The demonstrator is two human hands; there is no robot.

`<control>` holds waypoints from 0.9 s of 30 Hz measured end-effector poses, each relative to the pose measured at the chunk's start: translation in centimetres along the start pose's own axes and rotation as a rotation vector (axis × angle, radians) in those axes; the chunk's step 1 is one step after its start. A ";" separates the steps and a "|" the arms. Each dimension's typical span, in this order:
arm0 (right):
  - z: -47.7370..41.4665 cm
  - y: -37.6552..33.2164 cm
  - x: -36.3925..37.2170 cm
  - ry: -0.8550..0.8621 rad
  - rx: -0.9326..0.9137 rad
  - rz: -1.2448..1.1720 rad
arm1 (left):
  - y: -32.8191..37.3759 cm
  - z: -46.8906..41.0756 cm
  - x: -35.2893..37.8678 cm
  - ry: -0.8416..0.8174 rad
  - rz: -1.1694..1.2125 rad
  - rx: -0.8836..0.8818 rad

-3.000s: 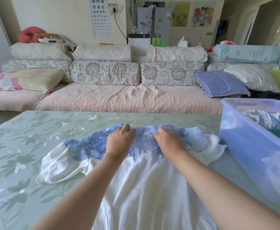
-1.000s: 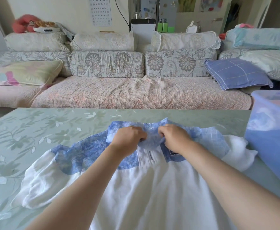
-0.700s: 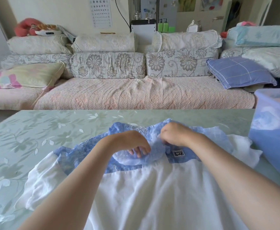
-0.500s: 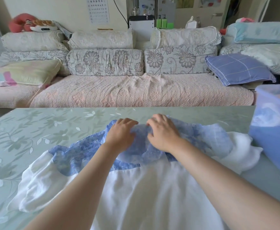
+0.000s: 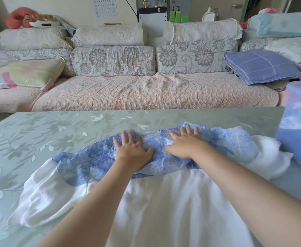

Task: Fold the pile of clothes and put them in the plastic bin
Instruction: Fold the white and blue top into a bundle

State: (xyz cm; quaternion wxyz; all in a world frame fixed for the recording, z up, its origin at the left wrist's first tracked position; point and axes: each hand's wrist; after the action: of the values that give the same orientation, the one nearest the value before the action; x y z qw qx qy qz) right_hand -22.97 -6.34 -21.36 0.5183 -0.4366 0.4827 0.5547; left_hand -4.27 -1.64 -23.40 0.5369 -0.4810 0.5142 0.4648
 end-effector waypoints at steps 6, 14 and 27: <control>2.6 -2.8 1.1 -0.091 -0.079 -0.254 | 1.3 0.7 0.8 0.063 0.150 0.158; 3.6 -2.0 2.6 0.046 -0.122 -0.133 | -1.2 3.1 -0.2 -0.026 0.178 0.269; 12.3 -12.3 -1.5 0.031 -0.384 -0.156 | -13.6 11.3 -3.5 0.120 0.189 -0.307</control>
State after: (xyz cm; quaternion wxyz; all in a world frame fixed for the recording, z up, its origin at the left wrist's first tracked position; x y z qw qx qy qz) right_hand -10.37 5.58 -19.03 0.4594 -0.5718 0.3407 0.5881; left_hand 10.32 8.10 -19.28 0.3793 -0.5336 0.5113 0.5567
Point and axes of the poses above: each hand's wrist, its own z-axis away from the middle knuckle, its own x-axis out of the palm, y = z × x, and after that the axes turned 14 degrees about x, right-handed
